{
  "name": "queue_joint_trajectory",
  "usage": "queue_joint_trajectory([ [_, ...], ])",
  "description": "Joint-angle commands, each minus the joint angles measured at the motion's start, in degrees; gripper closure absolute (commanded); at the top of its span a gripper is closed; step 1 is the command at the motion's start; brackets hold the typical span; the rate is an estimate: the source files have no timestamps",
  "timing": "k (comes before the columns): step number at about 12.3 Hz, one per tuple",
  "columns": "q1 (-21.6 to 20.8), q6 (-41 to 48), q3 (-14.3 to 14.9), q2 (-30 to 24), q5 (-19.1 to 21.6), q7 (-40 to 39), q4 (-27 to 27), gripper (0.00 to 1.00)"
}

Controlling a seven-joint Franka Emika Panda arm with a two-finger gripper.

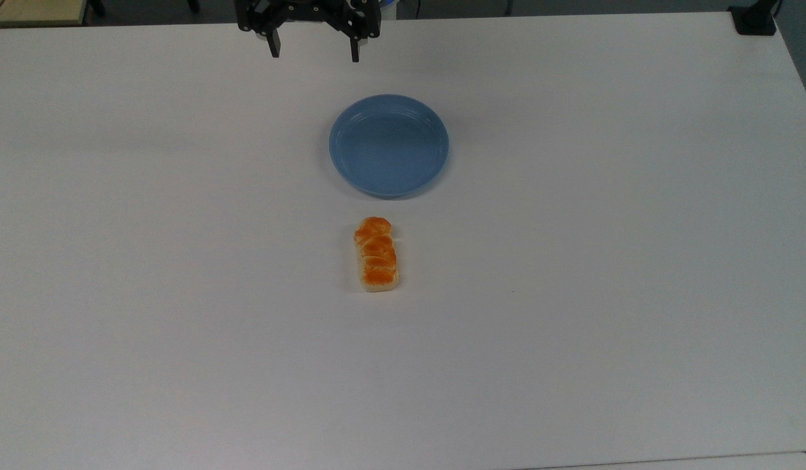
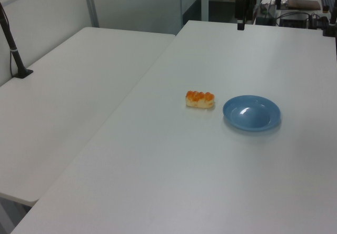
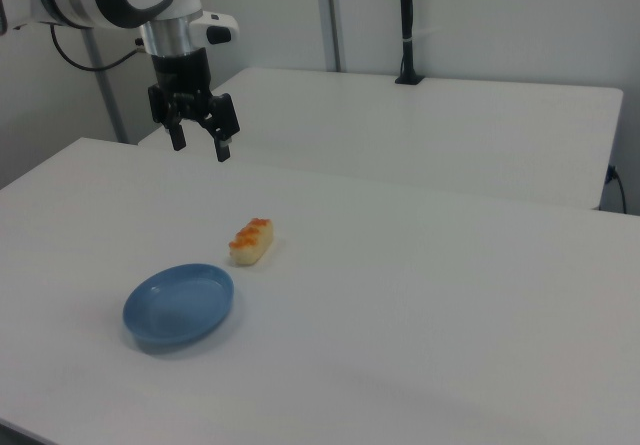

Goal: Put the bread on a plate
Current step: 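Move the open gripper down over the orange-topped bread roll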

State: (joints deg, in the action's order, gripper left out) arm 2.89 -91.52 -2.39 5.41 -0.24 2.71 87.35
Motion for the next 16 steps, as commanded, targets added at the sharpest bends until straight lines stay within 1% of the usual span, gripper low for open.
queue_joint_trajectory([
  [1, -0.3, -0.8, 0.4, -1.4, 0.0, -0.3, 1.4, 0.00],
  [8, -0.3, -1.1, 0.4, -1.2, -0.1, -0.7, 1.3, 0.00],
  [11, -0.3, -1.6, 0.3, -0.2, -0.6, -0.8, 1.3, 0.00],
  [13, -0.4, -4.0, 0.3, -0.1, -0.6, -1.0, 1.3, 0.00],
  [16, -0.8, -5.9, 0.3, 3.2, -0.9, -1.1, 1.1, 0.00],
])
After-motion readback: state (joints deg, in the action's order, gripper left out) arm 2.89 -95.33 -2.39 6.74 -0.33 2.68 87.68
